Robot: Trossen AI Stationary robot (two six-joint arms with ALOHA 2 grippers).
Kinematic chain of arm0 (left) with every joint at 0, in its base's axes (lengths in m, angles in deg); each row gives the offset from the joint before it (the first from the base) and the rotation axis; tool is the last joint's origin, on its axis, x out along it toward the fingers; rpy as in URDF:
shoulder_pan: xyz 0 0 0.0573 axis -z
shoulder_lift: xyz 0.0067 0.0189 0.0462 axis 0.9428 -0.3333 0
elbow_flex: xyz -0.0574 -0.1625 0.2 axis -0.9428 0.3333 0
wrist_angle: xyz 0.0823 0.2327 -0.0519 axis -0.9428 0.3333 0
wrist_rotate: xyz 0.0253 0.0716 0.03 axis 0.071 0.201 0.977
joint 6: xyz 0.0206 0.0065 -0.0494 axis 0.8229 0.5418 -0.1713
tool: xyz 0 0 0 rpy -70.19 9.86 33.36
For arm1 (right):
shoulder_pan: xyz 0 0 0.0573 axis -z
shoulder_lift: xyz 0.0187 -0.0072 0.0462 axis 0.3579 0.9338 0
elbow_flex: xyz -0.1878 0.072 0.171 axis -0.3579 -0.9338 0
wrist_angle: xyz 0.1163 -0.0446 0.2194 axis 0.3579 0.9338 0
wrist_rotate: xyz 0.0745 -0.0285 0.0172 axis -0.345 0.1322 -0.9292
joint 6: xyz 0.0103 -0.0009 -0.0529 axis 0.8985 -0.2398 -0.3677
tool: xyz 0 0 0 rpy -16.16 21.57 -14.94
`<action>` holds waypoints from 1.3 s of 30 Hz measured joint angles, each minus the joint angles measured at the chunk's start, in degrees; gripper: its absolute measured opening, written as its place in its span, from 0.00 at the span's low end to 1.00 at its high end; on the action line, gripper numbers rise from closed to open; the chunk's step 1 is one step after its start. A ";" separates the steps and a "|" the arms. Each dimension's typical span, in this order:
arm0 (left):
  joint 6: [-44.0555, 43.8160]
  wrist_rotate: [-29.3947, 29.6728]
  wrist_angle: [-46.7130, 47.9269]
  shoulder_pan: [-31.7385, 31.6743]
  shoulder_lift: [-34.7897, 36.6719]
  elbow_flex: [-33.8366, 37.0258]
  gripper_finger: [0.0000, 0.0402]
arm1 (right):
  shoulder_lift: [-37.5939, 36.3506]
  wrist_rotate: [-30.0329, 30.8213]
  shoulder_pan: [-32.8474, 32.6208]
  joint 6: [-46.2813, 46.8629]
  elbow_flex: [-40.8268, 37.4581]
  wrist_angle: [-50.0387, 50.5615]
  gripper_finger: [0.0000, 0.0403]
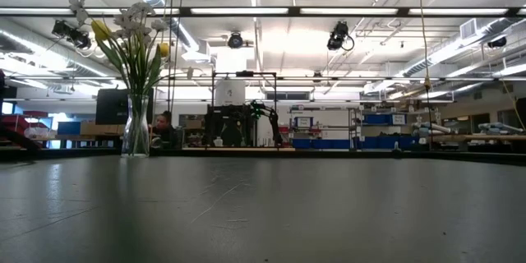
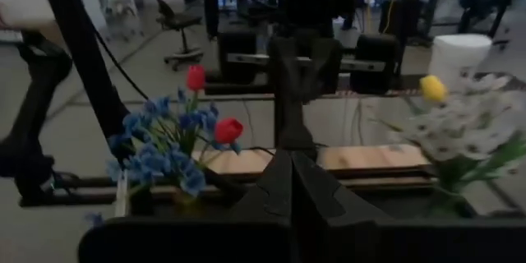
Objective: Sort flowers into vase by color
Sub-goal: Return to Home Position
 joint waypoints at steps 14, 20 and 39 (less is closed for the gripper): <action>-6.05 -4.49 7.41 -10.02 9.69 4.54 0.01 | -18.23 0.18 0.49 -5.33 -18.42 -1.78 0.01; -4.42 -2.46 8.58 -10.02 18.01 11.13 0.01 | -29.20 3.88 -0.08 -4.04 -37.55 -19.16 0.01; -8.27 -2.71 -6.88 -9.68 29.65 32.37 0.00 | -43.40 13.46 -1.98 4.17 -78.66 -56.30 0.01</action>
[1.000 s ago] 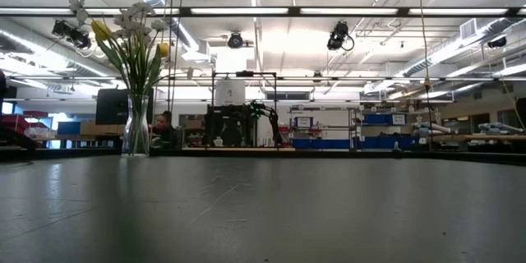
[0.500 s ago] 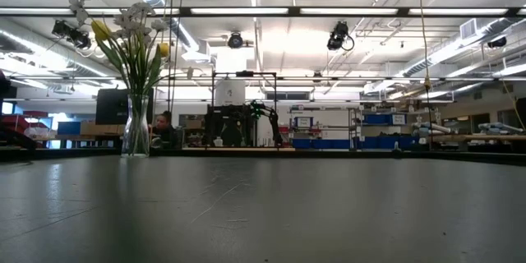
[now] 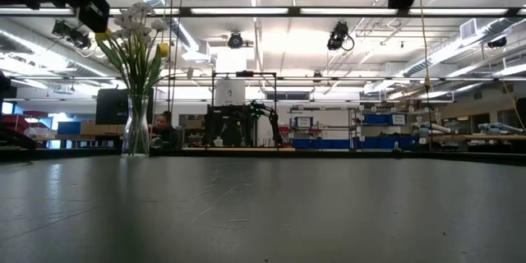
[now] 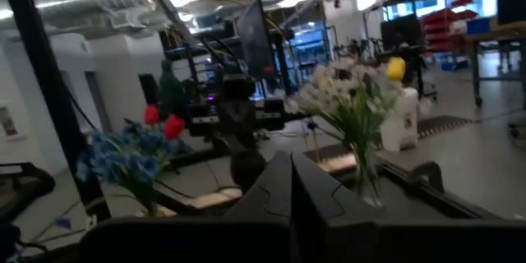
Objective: Sort flowers into vase by color
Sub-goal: Return to Home Position
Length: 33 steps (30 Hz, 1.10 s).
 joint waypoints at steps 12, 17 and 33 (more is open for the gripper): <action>0.55 2.09 0.85 0.61 0.84 4.90 0.00 | -7.07 -0.26 0.01 0.08 -10.08 -3.75 0.01; 1.15 2.70 3.73 0.61 3.13 4.79 0.00 | -13.54 0.02 0.64 -1.57 -14.38 -6.39 0.01; 3.00 6.89 6.14 0.59 3.06 4.77 0.00 | -33.23 -8.00 9.03 1.27 -17.62 14.64 0.01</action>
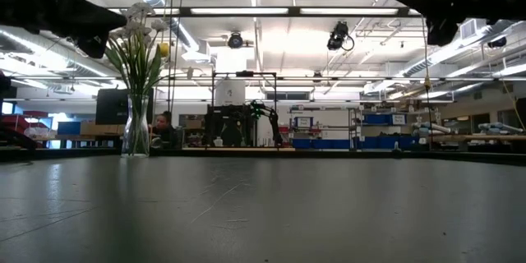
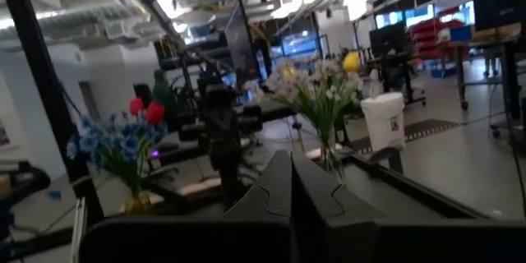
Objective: Sort flowers into vase by color
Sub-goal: Return to Home Position
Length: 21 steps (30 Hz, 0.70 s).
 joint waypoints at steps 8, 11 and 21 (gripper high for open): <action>-0.19 0.99 1.44 0.02 -0.01 -0.07 0.00 | -5.15 -6.14 5.13 0.52 -2.75 5.20 0.01; 0.05 1.51 1.50 0.02 -0.02 0.36 0.00 | -5.30 -7.71 6.28 2.84 -5.32 3.07 0.01; -0.36 3.23 -5.12 0.02 -0.09 5.77 0.00 | -5.42 -13.17 8.48 3.05 -8.91 -2.25 0.01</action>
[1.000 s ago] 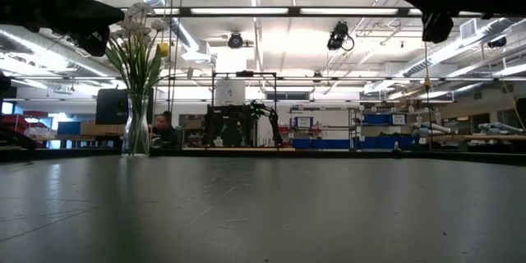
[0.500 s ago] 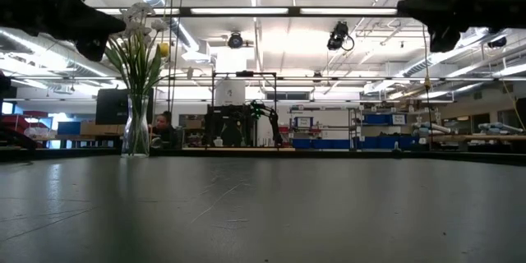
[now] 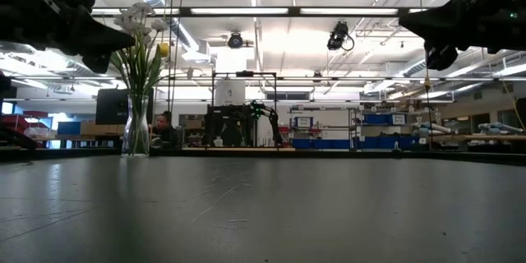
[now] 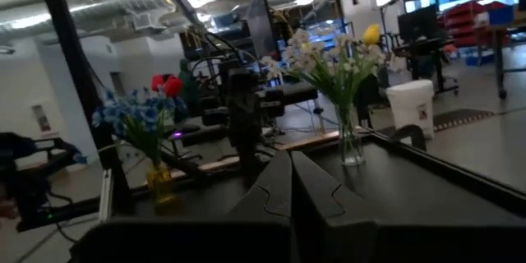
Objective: Sort flowers into vase by color
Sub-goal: Return to Home Position
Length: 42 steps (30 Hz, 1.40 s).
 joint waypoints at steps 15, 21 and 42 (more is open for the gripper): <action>-2.54 -0.02 -1.63 0.98 0.04 1.80 0.00 | -10.34 -4.33 4.66 -1.14 0.10 8.57 0.01; -3.04 2.10 -9.77 2.78 0.04 5.75 0.00 | -14.51 -4.57 5.91 -1.38 0.15 11.94 0.01; 1.56 13.74 -13.34 10.49 -0.11 7.43 0.00 | -13.83 -7.19 3.86 2.50 -0.09 20.04 0.01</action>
